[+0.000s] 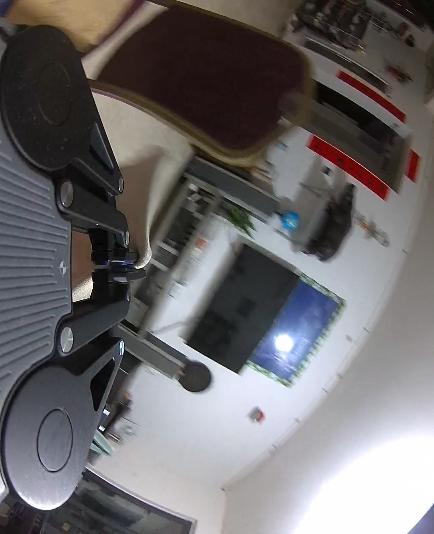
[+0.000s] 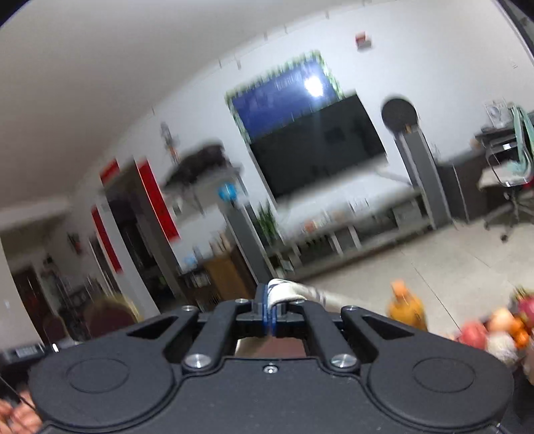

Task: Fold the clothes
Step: 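Lift the shirt high with both grippers and shake it out, then lower the shirt onto the towel with both grippers, laying it flat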

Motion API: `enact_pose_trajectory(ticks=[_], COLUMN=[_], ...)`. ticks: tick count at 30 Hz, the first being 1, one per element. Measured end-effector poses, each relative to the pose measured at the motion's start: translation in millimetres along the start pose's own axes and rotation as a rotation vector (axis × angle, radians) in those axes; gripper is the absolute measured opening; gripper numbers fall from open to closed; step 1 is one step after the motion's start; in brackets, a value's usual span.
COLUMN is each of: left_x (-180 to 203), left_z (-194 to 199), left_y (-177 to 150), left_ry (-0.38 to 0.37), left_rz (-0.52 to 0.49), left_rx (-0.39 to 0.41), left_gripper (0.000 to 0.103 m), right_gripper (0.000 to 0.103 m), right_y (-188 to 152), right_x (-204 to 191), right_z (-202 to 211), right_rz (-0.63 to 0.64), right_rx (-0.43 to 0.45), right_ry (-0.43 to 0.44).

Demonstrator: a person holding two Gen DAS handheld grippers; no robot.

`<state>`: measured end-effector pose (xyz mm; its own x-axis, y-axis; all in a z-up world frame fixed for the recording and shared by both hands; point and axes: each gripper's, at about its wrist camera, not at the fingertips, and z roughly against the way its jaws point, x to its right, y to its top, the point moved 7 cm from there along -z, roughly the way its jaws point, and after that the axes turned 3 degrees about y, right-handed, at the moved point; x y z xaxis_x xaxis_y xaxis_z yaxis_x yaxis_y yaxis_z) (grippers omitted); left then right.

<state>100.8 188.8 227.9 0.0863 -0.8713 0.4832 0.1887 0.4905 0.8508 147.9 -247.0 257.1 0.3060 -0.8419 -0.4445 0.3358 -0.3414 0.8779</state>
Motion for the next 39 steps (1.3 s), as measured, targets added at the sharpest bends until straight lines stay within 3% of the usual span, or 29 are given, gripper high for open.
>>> enact_pose_trajectory(ticks=[4,8,10,12,14,16,22,26,30,32,35,37,39], left_x=[-49,-105,-125,-124,-112,-100,-84,-85,-97,-106,-118,-125,-123], left_z=[-26,-48,-50,-53,-55,-43,-24,-5,-4,-15,-29,-29,-17], left_y=[-107,-211,-243,-253,-244,-235,-215,-221,-243,-268,-310,-320,-310], left_ry=[0.12,0.291,0.356,0.369,0.362,0.346,0.261,0.269,0.354,0.42,0.548,0.604,0.603], left_rz=[0.022,0.043,0.069,0.066,0.017,-0.003,0.059,0.06,-0.007,-0.07,-0.186,-0.232,-0.222], left_rx=[-0.178,-0.36,-0.429,-0.465,-0.428,-0.388,-0.325,-0.328,-0.381,-0.45,-0.613,-0.674,-0.647], left_gripper=[0.001,0.0,0.0,0.0,0.0,0.0,0.0,0.0,0.001,0.001,0.004,0.006,0.014], right_gripper=[0.002,0.002,0.002,0.002,0.002,0.002,0.002,0.002,0.002,0.002,0.002,0.003,0.012], right_y=[-115,-238,-287,-316,-321,-308,-278,-274,-296,-315,-351,-366,-364], right_x=[59,115,128,131,124,113,109,108,114,119,134,142,142], right_z=[-29,-50,-49,-46,-41,-37,-12,1,3,-1,-12,-16,-11], right_rz=[-0.079,-0.197,-0.226,-0.234,-0.201,-0.138,-0.181,-0.162,-0.16,-0.143,-0.11,-0.112,-0.103], right_rx=[-0.233,-0.437,-0.511,-0.569,-0.589,-0.546,-0.46,-0.466,-0.516,-0.553,-0.655,-0.726,-0.745], right_ry=[-0.075,-0.172,-0.21,-0.24,-0.241,-0.239,-0.201,-0.216,-0.24,-0.263,-0.326,-0.351,-0.36])
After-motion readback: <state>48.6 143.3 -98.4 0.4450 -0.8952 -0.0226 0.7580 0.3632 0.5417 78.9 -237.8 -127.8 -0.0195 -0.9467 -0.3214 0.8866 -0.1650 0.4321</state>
